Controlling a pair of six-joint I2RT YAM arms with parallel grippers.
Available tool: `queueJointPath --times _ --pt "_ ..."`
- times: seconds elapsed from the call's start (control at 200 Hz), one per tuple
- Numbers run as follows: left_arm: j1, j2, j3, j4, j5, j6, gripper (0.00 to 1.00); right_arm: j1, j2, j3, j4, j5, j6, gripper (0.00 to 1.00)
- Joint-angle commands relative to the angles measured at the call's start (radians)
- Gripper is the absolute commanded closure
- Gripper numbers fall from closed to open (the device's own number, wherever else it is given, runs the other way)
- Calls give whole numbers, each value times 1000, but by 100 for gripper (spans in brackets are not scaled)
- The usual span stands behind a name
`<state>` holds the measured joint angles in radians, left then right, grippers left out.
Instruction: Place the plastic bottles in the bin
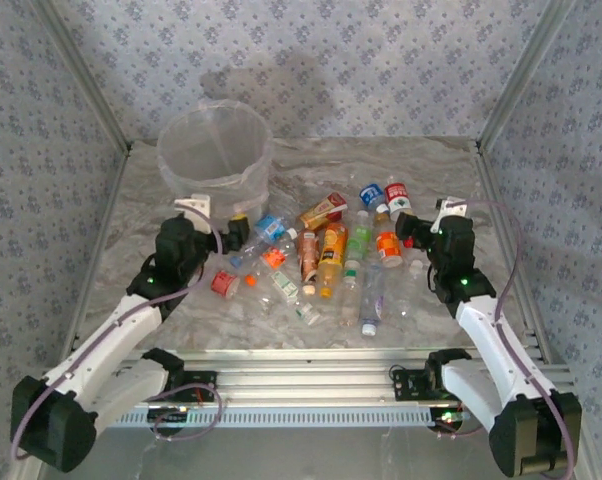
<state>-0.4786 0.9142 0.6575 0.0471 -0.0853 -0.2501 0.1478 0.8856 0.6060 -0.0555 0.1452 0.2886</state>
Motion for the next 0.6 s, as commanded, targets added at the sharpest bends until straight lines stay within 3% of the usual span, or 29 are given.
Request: queueJointPath --times 0.0,0.105,0.17,0.39,0.595 --pt "-86 38 134 -182 132 -15 0 7 23 66 -263 12 118 0" --pt "-129 114 262 -261 296 23 0 0 59 117 -306 -65 72 5" --pt "-156 163 325 -286 358 63 0 -6 85 146 -343 -97 69 13" --pt "-226 338 566 -432 484 192 0 -19 188 235 -565 -23 181 21" --pt "-255 434 669 -477 553 298 0 -21 201 192 -654 -67 228 25"
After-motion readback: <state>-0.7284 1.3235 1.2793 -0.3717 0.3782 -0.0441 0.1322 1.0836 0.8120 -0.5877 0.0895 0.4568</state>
